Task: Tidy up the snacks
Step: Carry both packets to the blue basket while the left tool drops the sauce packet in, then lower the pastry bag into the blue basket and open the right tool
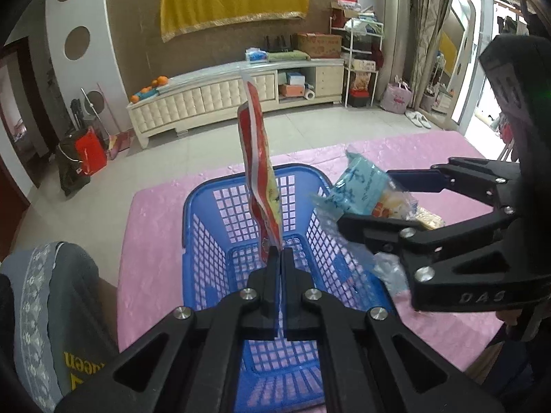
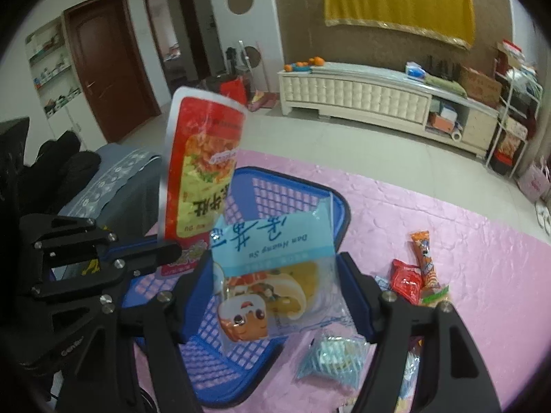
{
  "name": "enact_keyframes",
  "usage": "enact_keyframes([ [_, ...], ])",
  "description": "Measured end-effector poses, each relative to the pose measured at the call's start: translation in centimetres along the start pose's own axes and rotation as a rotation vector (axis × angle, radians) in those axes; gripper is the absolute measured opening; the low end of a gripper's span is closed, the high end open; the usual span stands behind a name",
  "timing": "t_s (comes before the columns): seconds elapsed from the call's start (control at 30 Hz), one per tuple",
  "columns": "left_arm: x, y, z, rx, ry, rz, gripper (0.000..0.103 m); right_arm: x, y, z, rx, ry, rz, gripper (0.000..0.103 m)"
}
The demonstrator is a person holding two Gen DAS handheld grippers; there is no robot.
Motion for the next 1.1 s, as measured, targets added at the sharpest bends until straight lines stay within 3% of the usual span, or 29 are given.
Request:
enact_keyframes([
  [0.2, -0.5, -3.9, -0.2, 0.014, -0.025, 0.048, 0.002, -0.8, -1.8, -1.2, 0.032, -0.025, 0.005, 0.073],
  [0.23, -0.5, -4.3, -0.3, 0.014, -0.021, 0.056, 0.016, -0.8, -2.0, -1.3, 0.040, -0.021, 0.008, 0.073],
  [0.27, -0.5, -4.7, -0.3, 0.010, -0.016, 0.060, 0.041, -0.7, -2.2, -1.4, 0.047, -0.017, 0.011, 0.073],
  [0.33, -0.5, -4.8, -0.4, -0.009, 0.000, 0.047, 0.062, -0.6, -2.5, -1.5, 0.057, -0.016, 0.018, 0.073],
  [0.67, -0.6, -1.9, 1.2, -0.023, 0.084, 0.013, 0.070, -1.0, -0.8, -1.9, 0.023, -0.050, 0.008, 0.073],
  [1.1, 1.7, 1.9, 3.6, -0.083, 0.167, 0.000, 0.076, -1.2, -0.5, 2.2, -0.033, -0.017, 0.047, 0.073],
])
Point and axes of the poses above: each gripper's, at about its wrist camera, not at the fingertips, and y roughly against the way its jaws point, z to its left, x to its underside, the point moved 1 cm from there along -y, roughly the way its jaws point, and after that the axes turned 1 degree about -y, right-handed, at the moved point
